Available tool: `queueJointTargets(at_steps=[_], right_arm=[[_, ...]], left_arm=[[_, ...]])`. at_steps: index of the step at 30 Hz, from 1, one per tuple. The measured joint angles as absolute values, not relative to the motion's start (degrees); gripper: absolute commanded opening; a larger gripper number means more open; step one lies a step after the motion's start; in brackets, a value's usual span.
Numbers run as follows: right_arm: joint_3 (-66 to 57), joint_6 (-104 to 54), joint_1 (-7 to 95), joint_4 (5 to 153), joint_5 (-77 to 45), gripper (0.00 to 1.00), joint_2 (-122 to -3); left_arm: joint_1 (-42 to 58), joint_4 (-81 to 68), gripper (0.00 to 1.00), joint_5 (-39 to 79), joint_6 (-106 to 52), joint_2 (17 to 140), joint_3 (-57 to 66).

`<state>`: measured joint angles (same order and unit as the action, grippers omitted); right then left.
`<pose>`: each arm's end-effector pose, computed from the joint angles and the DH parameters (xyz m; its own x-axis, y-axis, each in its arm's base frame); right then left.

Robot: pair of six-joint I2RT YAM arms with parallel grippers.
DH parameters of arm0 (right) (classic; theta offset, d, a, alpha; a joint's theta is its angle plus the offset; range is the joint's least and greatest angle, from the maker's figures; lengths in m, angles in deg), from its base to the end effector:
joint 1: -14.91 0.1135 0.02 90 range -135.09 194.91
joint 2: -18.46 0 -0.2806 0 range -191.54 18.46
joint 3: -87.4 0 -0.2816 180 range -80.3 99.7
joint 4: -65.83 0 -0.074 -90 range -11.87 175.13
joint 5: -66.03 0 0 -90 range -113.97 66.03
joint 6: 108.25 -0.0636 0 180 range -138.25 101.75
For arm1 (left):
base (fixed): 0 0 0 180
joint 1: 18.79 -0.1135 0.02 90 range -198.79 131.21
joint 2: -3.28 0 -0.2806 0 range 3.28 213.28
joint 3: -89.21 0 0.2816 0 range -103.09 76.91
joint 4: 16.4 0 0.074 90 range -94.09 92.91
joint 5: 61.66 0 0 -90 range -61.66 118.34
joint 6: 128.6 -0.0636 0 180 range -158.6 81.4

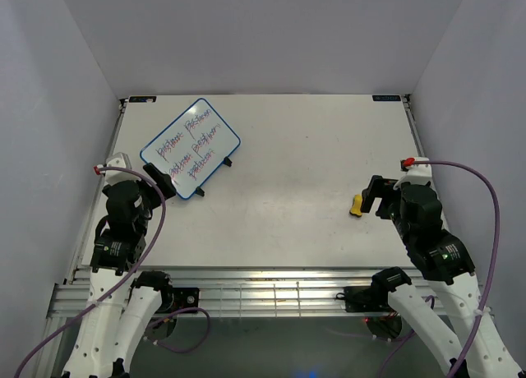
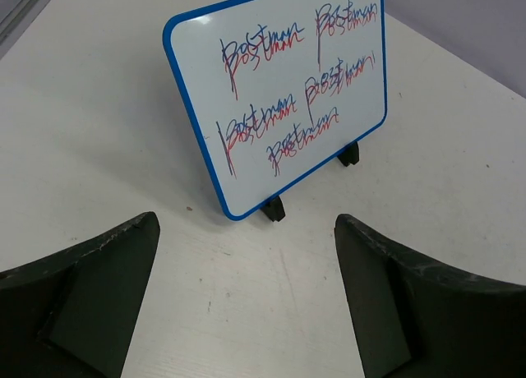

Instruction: Erase the whiteboard

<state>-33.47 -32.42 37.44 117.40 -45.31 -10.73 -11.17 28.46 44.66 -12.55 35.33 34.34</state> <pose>0.1409 0.0334 0.3418 -0.3410 0.1054 -0.9341 0.0403 0.9944 0.0975 0.1678 -0.0044 0.3209 -0.2767 -0.3882 -0.8791 -0.2809 0.9075 -0.3123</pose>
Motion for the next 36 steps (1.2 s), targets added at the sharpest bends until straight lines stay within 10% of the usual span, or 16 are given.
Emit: queueJointTargets(at_steps=[23, 36], right_arm=[[-41.1, -31.7, 37.4, 106.8, -35.4, 0.90, -2.2], [-42.5, -28.6, 37.4, 104.4, -19.1, 0.90, -5.6]], left_arm=[[-12.1, 20.2, 0.98, 27.8, -10.3, 48.8, 36.0], [-43.5, -7.1, 0.98, 0.9, 0.0, 70.1, 45.6]])
